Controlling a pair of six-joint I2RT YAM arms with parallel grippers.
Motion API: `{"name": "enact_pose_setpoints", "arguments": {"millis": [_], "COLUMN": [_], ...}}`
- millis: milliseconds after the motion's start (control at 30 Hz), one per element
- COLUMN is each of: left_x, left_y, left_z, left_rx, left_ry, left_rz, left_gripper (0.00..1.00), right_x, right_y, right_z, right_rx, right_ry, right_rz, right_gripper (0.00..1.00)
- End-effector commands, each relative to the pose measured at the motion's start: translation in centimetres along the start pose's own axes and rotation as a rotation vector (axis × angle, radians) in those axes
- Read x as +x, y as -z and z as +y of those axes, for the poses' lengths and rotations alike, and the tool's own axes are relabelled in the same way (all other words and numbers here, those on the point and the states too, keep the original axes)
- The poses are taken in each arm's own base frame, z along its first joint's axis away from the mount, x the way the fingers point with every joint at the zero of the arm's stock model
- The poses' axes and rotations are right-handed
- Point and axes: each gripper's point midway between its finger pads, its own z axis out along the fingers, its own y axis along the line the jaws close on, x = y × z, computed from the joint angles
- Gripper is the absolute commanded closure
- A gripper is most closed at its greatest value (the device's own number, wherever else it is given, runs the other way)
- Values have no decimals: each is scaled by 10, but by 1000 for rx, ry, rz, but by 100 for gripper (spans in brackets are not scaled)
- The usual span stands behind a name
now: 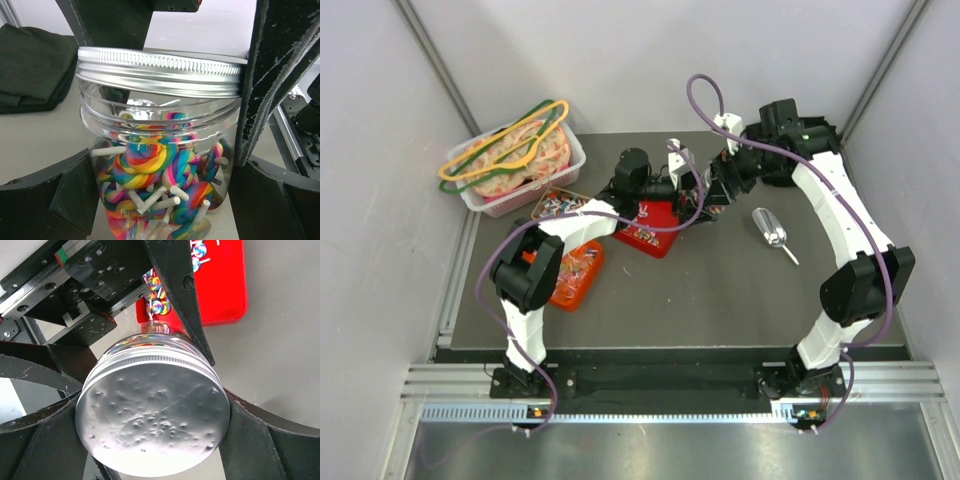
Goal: Pack the candies
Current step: Pick up the packing bottle from the center of the board.
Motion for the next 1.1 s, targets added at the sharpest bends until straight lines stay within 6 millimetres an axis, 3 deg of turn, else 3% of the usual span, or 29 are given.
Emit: {"name": "enact_pose_setpoints", "arguments": {"millis": [0, 200, 300, 467, 600, 1067], "left_x": [-25, -32, -34, -35, -38, -43], "left_y": [-3, -4, -4, -3, -3, -5], "left_z": [-11, -11, -10, -9, -9, -5], "left_rx": [33, 29, 30, 27, 28, 20], "left_ry": [-65, -72, -73, -68, -72, -64], "left_rz": [-14, -26, -28, -28, -35, -43], "left_gripper": [20, 22, 23, 25, 27, 37], "right_x": [-35, -33, -33, -33, -34, -32], "right_y": [15, 16, 17, 18, 20, 21], "right_z": [18, 18, 18, 19, 21, 20], "right_rx": [-45, -40, -38, -36, -46, -36], "right_ry": [87, 87, 96, 98, 102, 107], "right_rz": [-120, -109, -108, -103, -107, -99], "right_gripper": [47, 38, 25, 19, 6, 4]}}
